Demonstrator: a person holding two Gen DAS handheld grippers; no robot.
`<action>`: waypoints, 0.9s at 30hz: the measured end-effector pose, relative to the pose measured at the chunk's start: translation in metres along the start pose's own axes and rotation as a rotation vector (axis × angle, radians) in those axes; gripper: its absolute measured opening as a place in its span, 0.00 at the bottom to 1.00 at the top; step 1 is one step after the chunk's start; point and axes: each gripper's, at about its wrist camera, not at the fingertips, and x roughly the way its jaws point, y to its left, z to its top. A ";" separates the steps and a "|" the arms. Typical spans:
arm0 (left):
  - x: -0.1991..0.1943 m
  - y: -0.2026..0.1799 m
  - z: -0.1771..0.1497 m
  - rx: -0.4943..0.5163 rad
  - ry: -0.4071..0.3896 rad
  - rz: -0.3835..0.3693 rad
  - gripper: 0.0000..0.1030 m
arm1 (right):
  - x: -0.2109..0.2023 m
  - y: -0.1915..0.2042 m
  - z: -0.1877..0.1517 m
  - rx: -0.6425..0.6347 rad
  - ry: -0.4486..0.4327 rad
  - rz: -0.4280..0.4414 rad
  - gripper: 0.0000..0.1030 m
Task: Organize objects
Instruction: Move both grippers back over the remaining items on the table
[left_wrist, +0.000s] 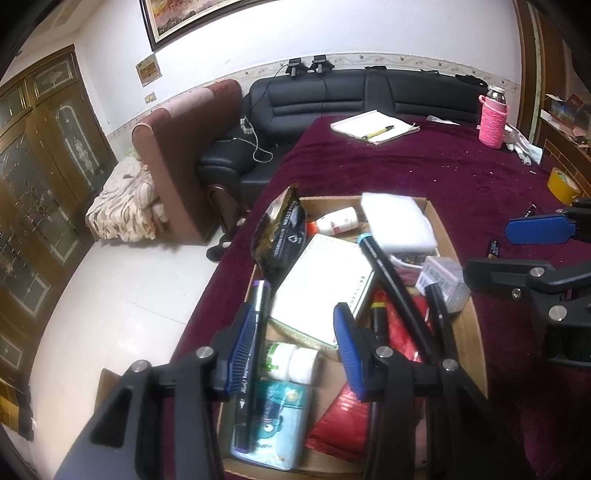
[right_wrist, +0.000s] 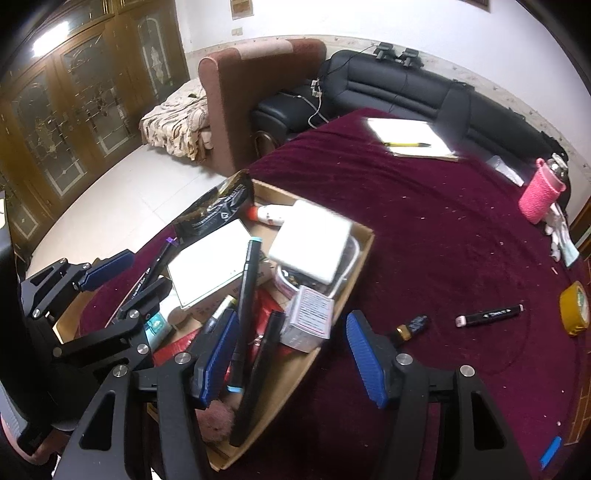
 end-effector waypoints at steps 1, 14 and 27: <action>-0.001 -0.002 0.001 0.000 -0.004 -0.002 0.42 | -0.003 -0.002 -0.001 -0.001 -0.005 -0.013 0.64; -0.016 -0.046 0.030 0.037 -0.047 -0.200 0.41 | -0.035 -0.107 -0.047 0.276 0.006 -0.068 0.69; 0.041 -0.144 0.061 0.113 0.177 -0.526 0.41 | -0.040 -0.194 -0.112 0.518 0.074 -0.079 0.69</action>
